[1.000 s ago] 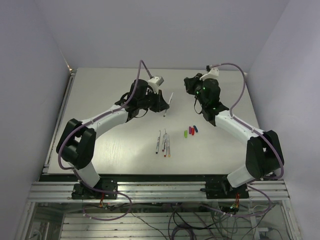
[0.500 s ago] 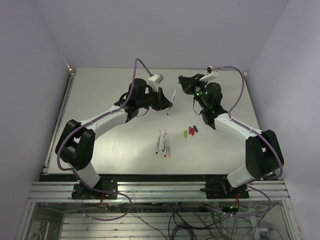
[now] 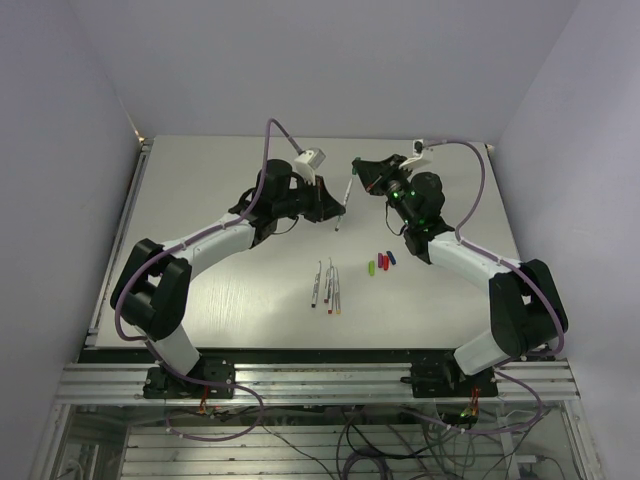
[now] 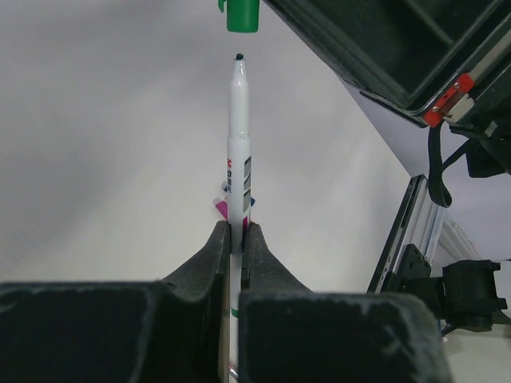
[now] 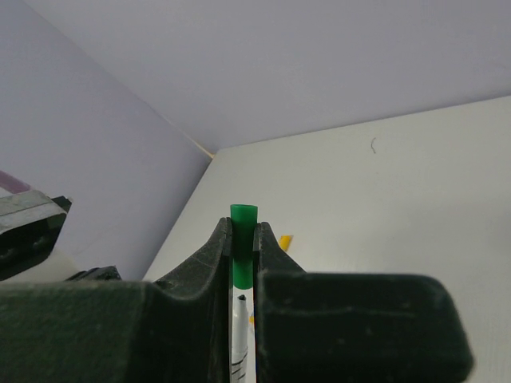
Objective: Insert the pens into the pen caps
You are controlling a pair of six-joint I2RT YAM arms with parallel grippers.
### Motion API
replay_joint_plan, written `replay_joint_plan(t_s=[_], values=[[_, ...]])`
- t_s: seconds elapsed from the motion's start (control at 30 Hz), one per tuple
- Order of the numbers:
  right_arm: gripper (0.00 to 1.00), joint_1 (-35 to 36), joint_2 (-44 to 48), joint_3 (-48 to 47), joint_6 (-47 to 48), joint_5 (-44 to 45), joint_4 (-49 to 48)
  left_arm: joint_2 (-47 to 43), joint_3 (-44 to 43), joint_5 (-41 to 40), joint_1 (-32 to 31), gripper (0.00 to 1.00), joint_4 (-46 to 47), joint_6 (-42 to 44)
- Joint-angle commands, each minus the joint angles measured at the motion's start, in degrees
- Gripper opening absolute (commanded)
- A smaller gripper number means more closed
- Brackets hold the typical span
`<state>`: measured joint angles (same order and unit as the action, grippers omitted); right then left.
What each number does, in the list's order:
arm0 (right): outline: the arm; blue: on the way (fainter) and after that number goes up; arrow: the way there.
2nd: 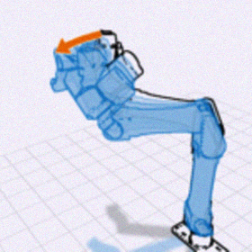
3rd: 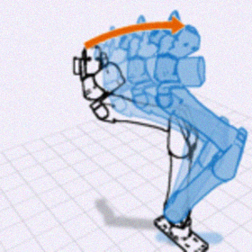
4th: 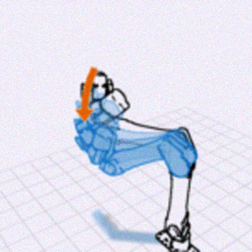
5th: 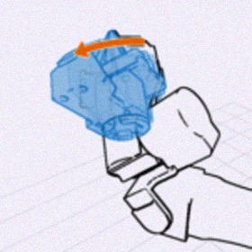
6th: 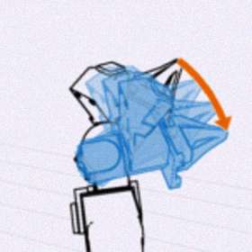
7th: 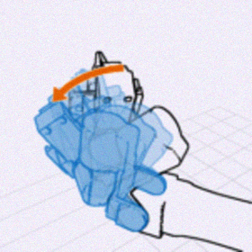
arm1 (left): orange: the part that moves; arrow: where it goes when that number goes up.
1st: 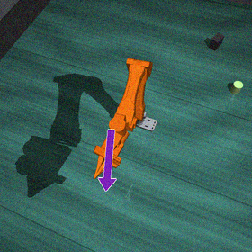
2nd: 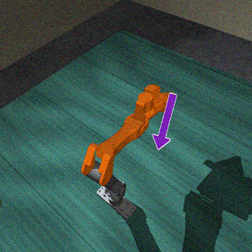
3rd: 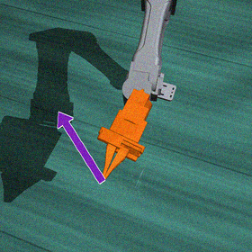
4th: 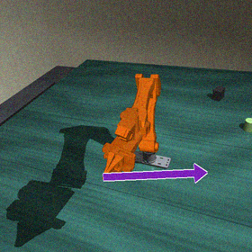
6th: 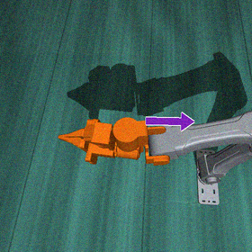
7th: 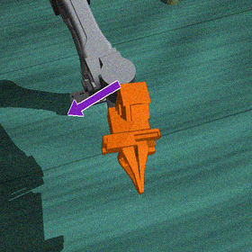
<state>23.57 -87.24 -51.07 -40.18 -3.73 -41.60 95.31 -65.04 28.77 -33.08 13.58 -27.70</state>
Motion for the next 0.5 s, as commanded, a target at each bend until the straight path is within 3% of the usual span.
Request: replay_joint_plan(t_s=[0.0,0.47], values=[[0.00,-0.3,1.0,1.1,-2.0,-1.1,-3.3,-1.5,0.9,0.5,0.3,0.07,3.0,-0.6],[0.00,-0.1,1.0,1.7,-1.8,-2.0,-3.1,-2.4,2.0,-0.9,0.4,0.07,4.2,-0.9]])
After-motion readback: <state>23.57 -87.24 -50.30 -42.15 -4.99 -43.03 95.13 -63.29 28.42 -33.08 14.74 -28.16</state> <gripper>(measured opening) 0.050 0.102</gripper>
